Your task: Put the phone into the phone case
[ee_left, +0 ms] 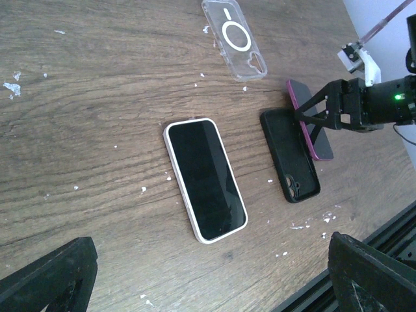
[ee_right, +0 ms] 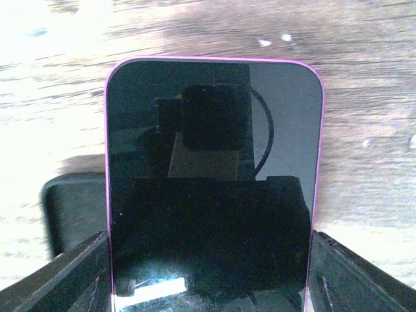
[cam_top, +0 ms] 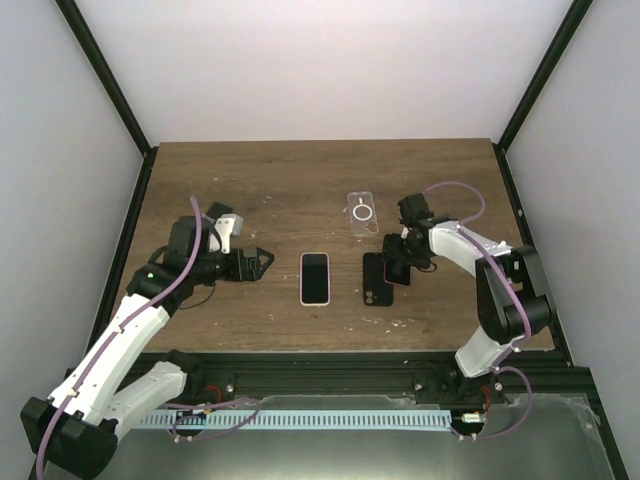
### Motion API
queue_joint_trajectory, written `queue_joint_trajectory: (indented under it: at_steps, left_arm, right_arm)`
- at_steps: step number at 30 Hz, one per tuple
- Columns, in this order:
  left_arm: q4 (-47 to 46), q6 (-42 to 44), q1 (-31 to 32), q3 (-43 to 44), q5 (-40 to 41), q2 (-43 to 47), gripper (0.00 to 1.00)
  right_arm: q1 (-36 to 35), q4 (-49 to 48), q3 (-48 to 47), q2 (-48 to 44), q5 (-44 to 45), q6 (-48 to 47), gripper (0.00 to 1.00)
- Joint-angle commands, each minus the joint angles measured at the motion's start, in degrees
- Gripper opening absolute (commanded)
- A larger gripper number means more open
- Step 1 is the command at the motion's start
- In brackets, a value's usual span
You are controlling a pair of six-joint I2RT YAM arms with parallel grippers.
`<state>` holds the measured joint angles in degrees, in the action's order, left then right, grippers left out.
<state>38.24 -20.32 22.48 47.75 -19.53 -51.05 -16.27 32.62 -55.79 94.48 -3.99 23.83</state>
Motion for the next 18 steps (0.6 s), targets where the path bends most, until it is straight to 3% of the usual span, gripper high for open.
queue_joint_trajectory:
  at_steps: [1,9,18]
  left_arm:
    - [-0.1,0.7,-0.2,-0.5,0.5,0.0,0.98]
    - [0.1,0.6,-0.3,-0.5,0.8,-0.1,0.98]
    - [0.1,0.6,-0.3,-0.5,0.9,-0.2,0.98]
  right_arm:
    - [-3.7,1.1,-2.2,-4.8,-0.5,2.5,0.62]
    - [-10.1,-2.3,0.2,-6.4,-1.6,6.7,0.62]
    - [-11.9,-6.0,4.6,-6.2,-1.9,6.5,0.62]
